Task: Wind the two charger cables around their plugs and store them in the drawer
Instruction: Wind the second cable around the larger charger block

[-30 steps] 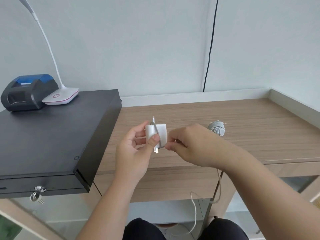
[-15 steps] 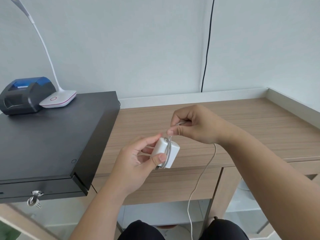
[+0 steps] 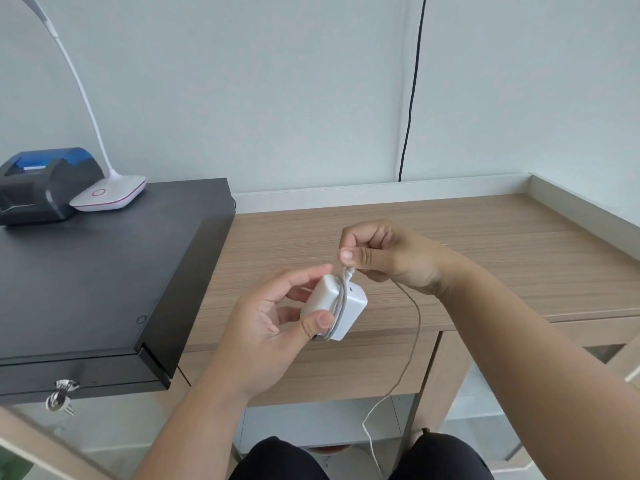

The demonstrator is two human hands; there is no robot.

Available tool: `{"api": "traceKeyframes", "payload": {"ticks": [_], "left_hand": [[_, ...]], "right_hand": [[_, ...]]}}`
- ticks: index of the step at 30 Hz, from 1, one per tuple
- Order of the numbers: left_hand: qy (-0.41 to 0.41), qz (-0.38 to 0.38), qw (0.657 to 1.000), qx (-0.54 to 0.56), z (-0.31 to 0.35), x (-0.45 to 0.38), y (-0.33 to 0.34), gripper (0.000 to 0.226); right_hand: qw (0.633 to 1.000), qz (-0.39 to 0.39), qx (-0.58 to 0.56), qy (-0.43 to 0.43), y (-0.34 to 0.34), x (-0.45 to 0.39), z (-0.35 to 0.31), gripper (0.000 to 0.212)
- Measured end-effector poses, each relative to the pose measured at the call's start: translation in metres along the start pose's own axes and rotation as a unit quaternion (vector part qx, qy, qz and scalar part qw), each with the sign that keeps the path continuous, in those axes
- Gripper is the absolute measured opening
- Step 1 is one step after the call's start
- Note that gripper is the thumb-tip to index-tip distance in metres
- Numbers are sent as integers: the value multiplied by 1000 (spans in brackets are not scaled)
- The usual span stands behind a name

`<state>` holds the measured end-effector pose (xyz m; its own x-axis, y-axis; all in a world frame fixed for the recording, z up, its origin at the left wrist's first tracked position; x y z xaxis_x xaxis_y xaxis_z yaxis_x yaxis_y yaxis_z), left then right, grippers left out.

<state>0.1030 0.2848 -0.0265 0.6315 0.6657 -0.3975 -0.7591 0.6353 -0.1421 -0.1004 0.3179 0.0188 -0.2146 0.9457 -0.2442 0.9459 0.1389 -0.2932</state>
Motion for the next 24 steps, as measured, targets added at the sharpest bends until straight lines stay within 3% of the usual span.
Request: {"api": "traceKeyframes", "payload": {"ticks": [5,7,11,14,20,24], "left_hand": [[-4,69,987,147,0,-3,11,53],[-23,99,971,218,-2,-6,18,58],[-57,159,933,318,-1,-12,22,46],[-56,193,935,292,-3,-17,16,48],[-49,205,942,262,-13,-15,22,49],[-43,207,954,214,-20,-14,25,46]], "right_hand": [[983,84,-165,-12,23,2,19,29],[978,121,-167,-11,34,3,22,29],[980,198,4,-12,53,9,27,31],[963,220,156,15,58,19,27,24],[940,175,291,36,59,27,22,20],[935,167,310,37,58,34,21,19]]}}
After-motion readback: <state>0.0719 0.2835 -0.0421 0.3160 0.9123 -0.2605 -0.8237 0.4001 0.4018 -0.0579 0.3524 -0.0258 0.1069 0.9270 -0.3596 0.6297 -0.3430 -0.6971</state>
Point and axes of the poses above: each hand's wrist, its own x-axis away from the middle knuckle, its own y-axis out of the palm, z = x × y, the point moved 1 cm from there along -x, towards the middle knuckle, and after that the axes turned 3 degrees about -y, right-handed, at the moved point
